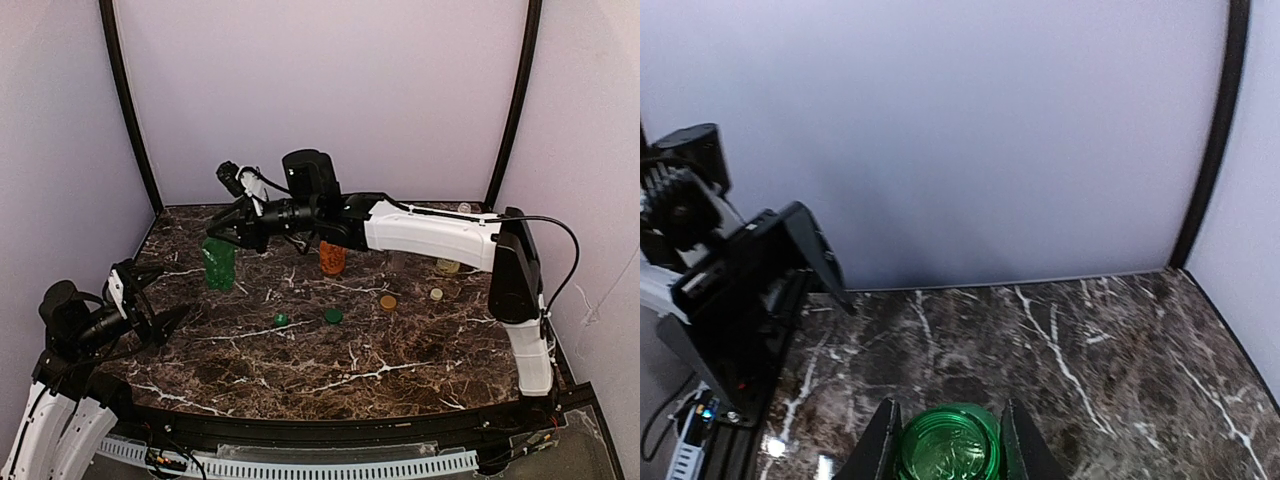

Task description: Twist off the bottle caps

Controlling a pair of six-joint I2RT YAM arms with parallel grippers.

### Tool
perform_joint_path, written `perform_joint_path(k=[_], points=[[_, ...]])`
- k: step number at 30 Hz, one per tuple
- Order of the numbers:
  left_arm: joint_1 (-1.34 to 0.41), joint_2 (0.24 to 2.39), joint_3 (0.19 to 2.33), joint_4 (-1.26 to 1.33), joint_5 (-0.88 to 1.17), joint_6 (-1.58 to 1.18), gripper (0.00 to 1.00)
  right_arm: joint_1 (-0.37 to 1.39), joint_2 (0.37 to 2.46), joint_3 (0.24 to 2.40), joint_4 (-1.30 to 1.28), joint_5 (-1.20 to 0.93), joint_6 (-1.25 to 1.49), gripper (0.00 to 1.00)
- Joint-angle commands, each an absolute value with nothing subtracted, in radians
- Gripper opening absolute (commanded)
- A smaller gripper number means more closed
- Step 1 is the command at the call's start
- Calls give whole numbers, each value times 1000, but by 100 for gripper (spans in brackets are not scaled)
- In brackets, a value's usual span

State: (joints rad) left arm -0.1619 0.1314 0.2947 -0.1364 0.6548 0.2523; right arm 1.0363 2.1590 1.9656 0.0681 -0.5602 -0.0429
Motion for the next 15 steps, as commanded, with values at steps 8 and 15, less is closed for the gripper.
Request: perform_joint_path(k=[8,15], points=[[-144,121,262,-122,442,294,99,902,2305,2078,-36,-140,-93,0],[-141,130,247,-107,451,296,99,871,2389,2129,-58,-116,-74,0]])
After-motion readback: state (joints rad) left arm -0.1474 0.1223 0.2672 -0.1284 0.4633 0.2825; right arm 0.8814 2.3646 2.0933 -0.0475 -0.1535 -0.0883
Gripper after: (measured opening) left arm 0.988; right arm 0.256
